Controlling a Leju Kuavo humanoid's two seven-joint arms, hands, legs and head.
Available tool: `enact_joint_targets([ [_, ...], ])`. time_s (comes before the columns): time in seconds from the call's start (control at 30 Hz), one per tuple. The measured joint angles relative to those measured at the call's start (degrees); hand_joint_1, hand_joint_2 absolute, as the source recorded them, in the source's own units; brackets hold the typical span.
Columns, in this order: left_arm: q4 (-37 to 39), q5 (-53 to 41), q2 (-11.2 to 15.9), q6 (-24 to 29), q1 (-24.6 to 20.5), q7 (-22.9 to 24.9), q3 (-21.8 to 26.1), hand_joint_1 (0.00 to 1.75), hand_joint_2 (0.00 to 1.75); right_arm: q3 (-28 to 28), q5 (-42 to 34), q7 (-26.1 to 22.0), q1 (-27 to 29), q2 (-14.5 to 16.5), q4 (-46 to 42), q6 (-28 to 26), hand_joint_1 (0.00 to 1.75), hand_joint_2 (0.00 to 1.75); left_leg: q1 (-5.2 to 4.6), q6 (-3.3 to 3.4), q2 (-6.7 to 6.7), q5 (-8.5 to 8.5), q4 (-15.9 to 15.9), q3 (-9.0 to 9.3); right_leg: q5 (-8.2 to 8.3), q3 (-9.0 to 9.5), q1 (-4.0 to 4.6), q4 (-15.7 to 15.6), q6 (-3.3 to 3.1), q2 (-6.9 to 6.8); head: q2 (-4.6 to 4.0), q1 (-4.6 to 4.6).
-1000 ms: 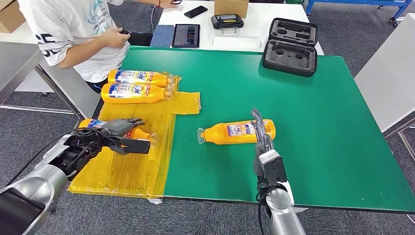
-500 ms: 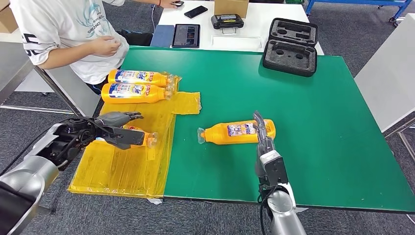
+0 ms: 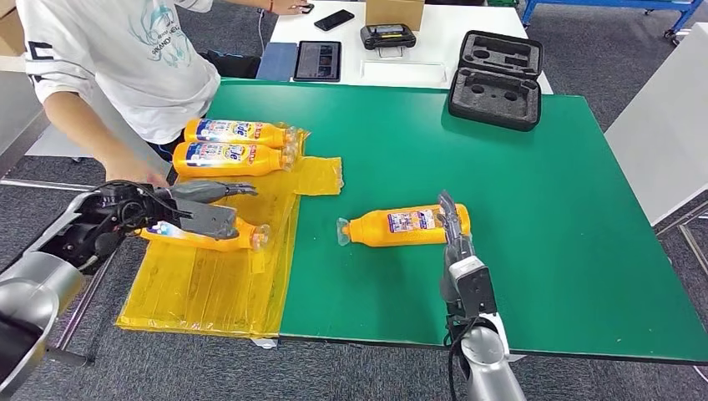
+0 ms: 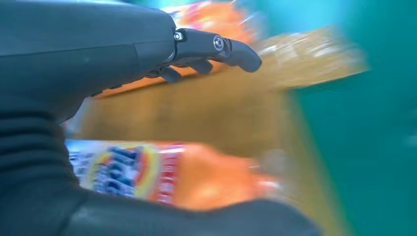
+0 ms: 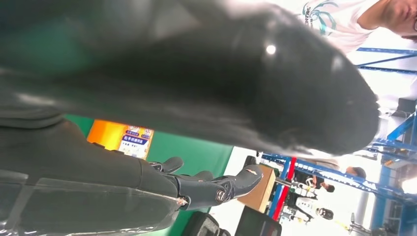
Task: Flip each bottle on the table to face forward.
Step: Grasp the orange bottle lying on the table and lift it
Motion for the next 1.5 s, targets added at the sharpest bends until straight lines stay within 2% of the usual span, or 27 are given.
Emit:
enact_joint_targets([
  [0.03, -1.6, 2.9, 0.5, -0.3, 0.0, -1.7, 0.1, 0.0, 0.0, -0.1, 0.3, 0.2, 0.0, 0.0, -0.1, -0.1, 0.0, 0.0, 0.0, 0.0, 0.0, 0.0, 0.0, 0.0, 0.0, 0.0, 0.0, 0.0, 0.0, 0.0, 0.0, -0.01],
  [0.1, -5.0, 7.5, 1.1, 2.7, 1.3, -4.2, 1.3, 0.0, 0.0, -0.4, 2.1, 0.8, 0.2, -0.2, -0.8, -0.6, 0.0, 0.87, -0.03, 0.0, 0.0, -0.01, 0.0, 0.01, 0.0, 0.0, -0.02, 0.0, 0.0, 0.0, 0.0, -0.01],
  [0.17, -8.2, 10.0, 0.5, 9.8, 4.7, -5.3, 4.5, 0.0, 0.0, -0.7, 5.7, 1.7, 0.9, -0.3, -2.2, -1.7, 0.0, 1.75, -0.05, -0.01, 0.02, -0.02, 0.0, 0.02, -0.01, 0.0, -0.04, 0.0, 0.0, 0.0, 0.0, -0.01],
  [0.23, -11.4, 11.3, -1.7, 17.8, 9.9, -5.7, 9.1, 0.0, 0.0, -1.1, 10.6, 2.8, 1.6, -0.5, -4.2, -2.8, 0.0, 1.75, -0.07, -0.03, 0.03, -0.05, 0.0, 0.02, -0.02, -0.02, -0.06, 0.0, 0.0, 0.01, 0.0, -0.01],
  [0.3, -14.9, 12.1, -5.0, 23.3, 15.7, -5.8, 14.4, 0.0, 0.0, -1.7, 14.9, 4.1, 1.9, -0.8, -6.0, -3.3, 0.0, 1.75, -0.1, -0.05, 0.04, -0.09, 0.0, 0.01, -0.03, -0.03, -0.09, 0.0, 0.0, 0.03, 0.0, 0.0],
  [0.37, -18.4, 12.4, -8.0, 25.7, 20.8, -5.6, 18.8, 0.0, 0.87, -2.6, 17.1, 5.1, 1.9, -1.0, -7.5, -3.3, 0.0, 1.75, -0.11, -0.05, 0.05, -0.11, 0.0, -0.02, -0.04, -0.05, -0.11, -0.1, -0.01, 0.03, 0.0, 0.02],
  [0.43, -21.0, 12.7, -9.9, 26.2, 24.0, -5.3, 21.5, 0.0, 1.75, -3.2, 18.0, 5.4, 1.8, -1.1, -8.4, -3.2, 0.0, 1.75, -0.11, -0.05, 0.06, -0.11, 0.0, -0.04, -0.03, -0.06, -0.11, -0.1, -0.01, 0.03, 0.0, 0.02],
  [0.53, -24.0, 14.7, -12.5, 27.6, 27.1, -5.4, 25.5, 0.0, 1.75, -3.6, 21.1, 6.5, 1.3, -1.5, -8.9, -3.6, 0.0, 1.75, -0.1, -0.05, 0.05, -0.11, 0.0, -0.04, -0.02, -0.04, -0.09, -0.1, 0.0, 0.03, 0.0, -0.02],
  [0.63, -28.3, 16.2, -16.3, 31.9, 31.5, -5.9, 30.0, 0.0, 1.75, -3.7, 26.4, 9.1, -1.4, -3.5, -8.1, -3.8, 0.0, 1.75, -0.1, -0.04, 0.06, -0.1, 0.0, -0.04, -0.01, -0.03, -0.09, -0.1, 0.01, 0.04, 0.0, -0.03],
  [0.77, -34.2, 14.6, -20.7, 39.1, 38.2, -6.3, 32.8, 0.0, 1.75, -3.2, 34.2, 12.3, -9.5, -8.5, -1.4, -2.9, 0.0, 1.75, -0.17, 0.0, 0.07, -0.07, 0.0, -0.06, 0.04, 0.0, -0.15, -0.1, 0.08, 0.03, 0.0, 0.0],
  [0.87, -37.2, 12.1, -22.7, 44.7, 42.1, -4.6, 33.5, 0.0, 1.75, -1.2, 41.9, 14.9, -17.2, -11.7, 7.1, -2.5, 0.0, 1.75, -0.21, 0.06, 0.05, -0.03, 0.0, -0.06, 0.08, 0.0, -0.18, -0.1, 0.14, 0.02, 0.0, -0.01],
  [0.97, -38.4, 11.0, -23.8, 47.9, 43.9, -3.4, 33.6, 0.0, 1.75, 1.5, 44.7, 15.6, -24.4, -13.4, 16.7, -0.4, 0.0, 1.75, -0.19, 0.08, -0.01, 0.01, 0.0, -0.06, 0.09, 0.0, -0.15, -0.1, 0.15, -0.03, 0.0, -0.02],
  [1.07, -38.9, 10.6, -24.6, 49.2, 44.9, -2.8, 33.6, 0.0, 1.75, 4.1, 45.8, 15.5, -29.0, -14.2, 23.9, 0.5, 0.0, 1.75, -0.11, 0.09, -0.07, 0.04, 0.0, -0.07, 0.08, 0.01, -0.07, 0.0, 0.15, -0.1, 0.0, -0.02],
  [1.3, -39.7, 10.0, -25.3, 51.0, 46.1, -1.2, 33.6, 0.0, 1.75, 7.5, 46.3, 15.4, -34.2, -14.4, 33.5, 1.8, 0.0, 1.75, -0.07, 0.08, -0.05, 0.03, 0.0, -0.1, 0.08, 0.0, -0.03, 0.0, 0.14, -0.09, 0.0, -0.03],
  [1.5, -40.0, 9.2, -25.7, 53.4, 46.9, 0.9, 33.6, 0.0, 1.75, 10.6, 46.9, 14.9, -37.4, -12.9, 39.5, 5.1, 0.0, 1.75, -0.06, 0.07, -0.06, 0.03, 0.0, -0.11, 0.08, -0.01, -0.03, 0.0, 0.14, -0.09, 0.0, -0.02],
])
